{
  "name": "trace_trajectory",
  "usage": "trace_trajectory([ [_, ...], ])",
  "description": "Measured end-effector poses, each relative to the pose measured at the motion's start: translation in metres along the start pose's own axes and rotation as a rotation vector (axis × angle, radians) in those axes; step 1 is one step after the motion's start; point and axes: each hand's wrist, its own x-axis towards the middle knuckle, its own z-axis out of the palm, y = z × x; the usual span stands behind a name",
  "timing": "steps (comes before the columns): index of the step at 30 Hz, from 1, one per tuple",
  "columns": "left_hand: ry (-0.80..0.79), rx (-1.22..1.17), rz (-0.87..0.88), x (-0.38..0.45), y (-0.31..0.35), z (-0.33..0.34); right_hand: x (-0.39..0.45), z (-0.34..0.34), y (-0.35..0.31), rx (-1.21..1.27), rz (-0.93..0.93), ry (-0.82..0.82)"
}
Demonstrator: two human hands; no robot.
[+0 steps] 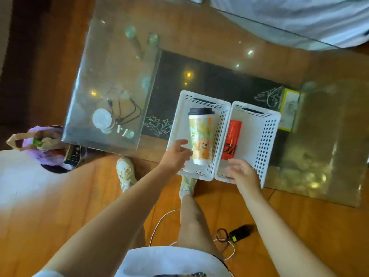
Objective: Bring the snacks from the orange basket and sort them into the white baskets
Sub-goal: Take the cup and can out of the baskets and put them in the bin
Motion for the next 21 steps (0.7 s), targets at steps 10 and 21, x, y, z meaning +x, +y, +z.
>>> trace_trajectory([
  [10, 0.258, -0.052, -0.136, 0.069, 0.011, 0.068, 0.12, -0.021, 0.022, 0.105, 0.086, 0.102],
  [21, 0.171, -0.02, -0.101, 0.098, 0.016, 0.067, 0.146, -0.012, 0.026, 0.033, 0.059, 0.035],
])
